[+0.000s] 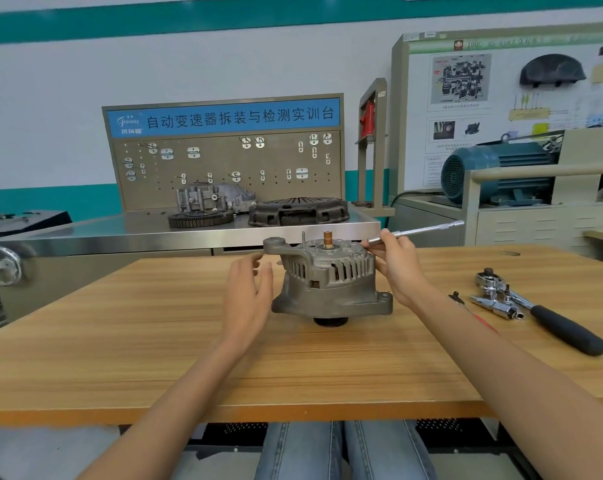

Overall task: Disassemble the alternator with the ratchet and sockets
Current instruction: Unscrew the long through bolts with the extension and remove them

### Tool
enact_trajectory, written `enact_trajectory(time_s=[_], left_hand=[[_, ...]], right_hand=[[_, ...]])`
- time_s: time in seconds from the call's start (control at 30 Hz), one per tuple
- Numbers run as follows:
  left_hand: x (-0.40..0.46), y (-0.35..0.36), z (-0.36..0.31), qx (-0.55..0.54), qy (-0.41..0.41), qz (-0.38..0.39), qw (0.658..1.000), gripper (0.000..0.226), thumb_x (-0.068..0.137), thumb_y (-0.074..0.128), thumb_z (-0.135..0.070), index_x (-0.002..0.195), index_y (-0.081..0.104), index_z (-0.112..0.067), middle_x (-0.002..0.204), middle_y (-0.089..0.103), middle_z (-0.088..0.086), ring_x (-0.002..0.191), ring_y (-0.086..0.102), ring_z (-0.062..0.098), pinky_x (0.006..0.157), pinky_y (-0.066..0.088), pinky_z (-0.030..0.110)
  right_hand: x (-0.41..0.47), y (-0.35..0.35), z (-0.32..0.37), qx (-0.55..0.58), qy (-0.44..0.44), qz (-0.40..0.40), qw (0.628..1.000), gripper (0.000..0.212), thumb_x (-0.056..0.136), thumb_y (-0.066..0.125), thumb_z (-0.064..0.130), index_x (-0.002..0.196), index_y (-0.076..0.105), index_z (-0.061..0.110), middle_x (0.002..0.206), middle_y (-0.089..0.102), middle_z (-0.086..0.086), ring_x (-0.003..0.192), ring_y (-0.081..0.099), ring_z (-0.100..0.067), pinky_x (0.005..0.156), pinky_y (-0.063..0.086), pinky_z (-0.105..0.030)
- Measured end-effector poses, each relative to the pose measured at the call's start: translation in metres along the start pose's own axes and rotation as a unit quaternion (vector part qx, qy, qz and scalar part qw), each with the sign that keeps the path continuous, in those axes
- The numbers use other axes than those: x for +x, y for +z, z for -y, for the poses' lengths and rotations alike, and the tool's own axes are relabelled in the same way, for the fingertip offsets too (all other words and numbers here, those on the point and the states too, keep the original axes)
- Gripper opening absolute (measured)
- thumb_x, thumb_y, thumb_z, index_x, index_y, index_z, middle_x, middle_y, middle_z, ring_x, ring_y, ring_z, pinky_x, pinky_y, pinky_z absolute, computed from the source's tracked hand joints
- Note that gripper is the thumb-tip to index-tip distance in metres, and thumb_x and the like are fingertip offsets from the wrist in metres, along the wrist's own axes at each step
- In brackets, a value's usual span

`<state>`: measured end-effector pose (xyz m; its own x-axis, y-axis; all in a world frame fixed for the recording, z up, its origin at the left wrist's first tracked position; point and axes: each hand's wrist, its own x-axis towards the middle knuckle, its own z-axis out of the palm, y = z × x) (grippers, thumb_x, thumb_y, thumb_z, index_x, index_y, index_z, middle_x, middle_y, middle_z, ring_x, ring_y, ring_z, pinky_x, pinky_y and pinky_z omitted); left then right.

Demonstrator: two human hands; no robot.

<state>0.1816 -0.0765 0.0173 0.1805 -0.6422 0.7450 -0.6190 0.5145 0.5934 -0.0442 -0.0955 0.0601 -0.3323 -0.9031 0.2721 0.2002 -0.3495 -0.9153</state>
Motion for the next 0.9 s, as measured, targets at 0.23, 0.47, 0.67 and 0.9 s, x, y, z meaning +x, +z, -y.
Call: enact_trajectory(time_s=[0.23, 0.47, 0.67, 0.9], left_hand=[[-0.009, 0.018, -0.061, -0.297, -0.220, 0.174, 0.913, 0.049, 0.098, 0.037, -0.052, 0.130, 0.050, -0.017, 0.141, 0.048, -0.003, 0.118, 0.050, 0.005, 0.103, 0.038, 0.033], [0.020, 0.043, -0.070, -0.214, -0.316, 0.110, 0.918, 0.054, 0.104, 0.024, -0.040, 0.148, 0.025, -0.009, 0.151, 0.033, 0.009, 0.134, 0.036, 0.028, 0.111, 0.029, 0.041], [0.042, 0.035, -0.044, -0.222, -0.296, 0.161, 0.915, 0.035, 0.104, 0.031, -0.031, 0.123, 0.053, -0.011, 0.134, 0.055, 0.009, 0.104, 0.053, 0.012, 0.090, 0.041, 0.028], [0.031, 0.035, -0.034, -0.214, -0.298, 0.078, 0.927, 0.044, 0.101, 0.038, -0.036, 0.139, 0.042, -0.014, 0.144, 0.044, 0.006, 0.123, 0.042, 0.019, 0.095, 0.032, 0.034]], right_hand=[[-0.007, 0.002, -0.008, -0.021, -0.018, -0.029, 0.999, 0.015, 0.101, 0.040, 0.028, 0.102, 0.051, 0.018, 0.105, 0.067, -0.007, 0.102, 0.062, -0.018, 0.096, 0.049, -0.040], [-0.019, 0.003, -0.006, -0.030, -0.053, -0.051, 0.997, 0.016, 0.100, 0.043, 0.028, 0.092, 0.053, 0.019, 0.094, 0.070, -0.006, 0.092, 0.066, -0.013, 0.083, 0.054, -0.032], [-0.020, -0.010, 0.010, -0.032, -0.057, -0.044, 0.997, 0.018, 0.100, 0.041, 0.024, 0.091, 0.056, 0.017, 0.084, 0.072, -0.002, 0.081, 0.068, -0.009, 0.075, 0.049, -0.023], [-0.027, 0.002, 0.005, -0.115, -0.087, 0.009, 0.990, 0.016, 0.098, 0.044, 0.023, 0.089, 0.056, 0.018, 0.095, 0.067, -0.010, 0.086, 0.061, -0.016, 0.069, 0.046, -0.024]])
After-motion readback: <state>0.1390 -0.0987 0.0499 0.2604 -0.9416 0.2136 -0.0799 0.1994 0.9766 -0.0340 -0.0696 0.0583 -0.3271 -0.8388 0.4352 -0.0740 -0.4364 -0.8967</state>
